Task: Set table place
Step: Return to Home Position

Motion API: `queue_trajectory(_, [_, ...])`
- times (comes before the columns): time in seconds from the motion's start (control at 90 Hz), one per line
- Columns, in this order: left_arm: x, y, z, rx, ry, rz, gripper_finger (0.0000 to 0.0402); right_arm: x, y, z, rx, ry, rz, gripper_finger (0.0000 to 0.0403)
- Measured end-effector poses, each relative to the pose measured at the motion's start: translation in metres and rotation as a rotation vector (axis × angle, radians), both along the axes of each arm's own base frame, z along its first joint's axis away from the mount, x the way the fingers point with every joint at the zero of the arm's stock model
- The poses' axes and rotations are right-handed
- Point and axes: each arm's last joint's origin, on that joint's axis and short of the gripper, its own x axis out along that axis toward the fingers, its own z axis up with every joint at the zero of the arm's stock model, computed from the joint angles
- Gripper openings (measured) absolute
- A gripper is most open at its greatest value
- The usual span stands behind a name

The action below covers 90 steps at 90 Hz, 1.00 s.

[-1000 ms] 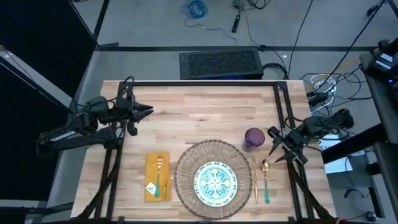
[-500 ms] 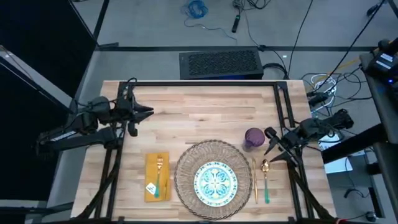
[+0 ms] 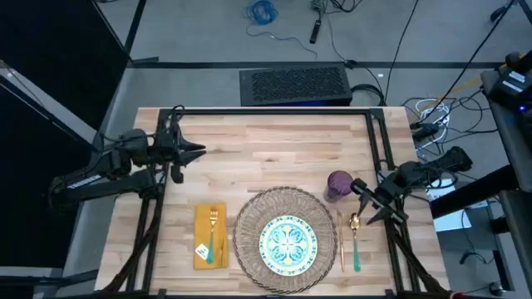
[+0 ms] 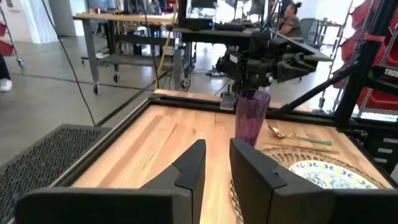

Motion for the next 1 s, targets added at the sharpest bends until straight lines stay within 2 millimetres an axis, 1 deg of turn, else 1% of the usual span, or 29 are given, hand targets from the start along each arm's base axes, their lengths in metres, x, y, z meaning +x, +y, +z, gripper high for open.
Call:
queue_trajectory(0.2, [0.000, 0.000, -0.001, -0.002, 0.006, 0.000, 0.0058, -0.007, 0.008, 0.004, 0.011, -0.047, 0.120, 0.0141])
queue_trajectory(0.411, [0.000, 0.000, -0.001, -0.003, 0.007, 0.000, 0.0058, -0.010, 0.017, 0.000, 0.028, -0.031, 0.124, 0.0141])
queue_trajectory(0.522, [0.000, 0.000, -0.001, -0.003, 0.007, 0.001, 0.0058, -0.014, 0.020, 0.001, 0.016, -0.053, 0.142, 0.0141])
queue_trajectory(0.644, [0.000, 0.000, -0.001, -0.003, 0.006, 0.001, 0.0058, -0.013, 0.023, -0.008, -0.032, 0.020, 0.099, 0.0141])
queue_trajectory(0.722, [0.000, 0.000, 0.000, -0.002, 0.001, 0.001, 0.0058, -0.011, 0.022, -0.015, -0.067, 0.078, 0.029, 0.0141])
queue_trajectory(0.811, [0.000, 0.000, 0.002, 0.006, -0.017, 0.001, 0.0058, -0.010, 0.021, -0.014, -0.081, 0.053, -0.035, 0.0141])
queue_trajectory(0.911, [0.000, 0.000, 0.002, 0.008, -0.020, 0.005, 0.0058, -0.010, 0.021, -0.014, -0.114, 0.025, -0.039, 0.0141])
queue_trajectory(1.0, [0.000, 0.000, 0.002, 0.007, -0.019, 0.006, 0.0058, -0.010, 0.021, -0.017, -0.119, 0.064, -0.025, 0.0141])
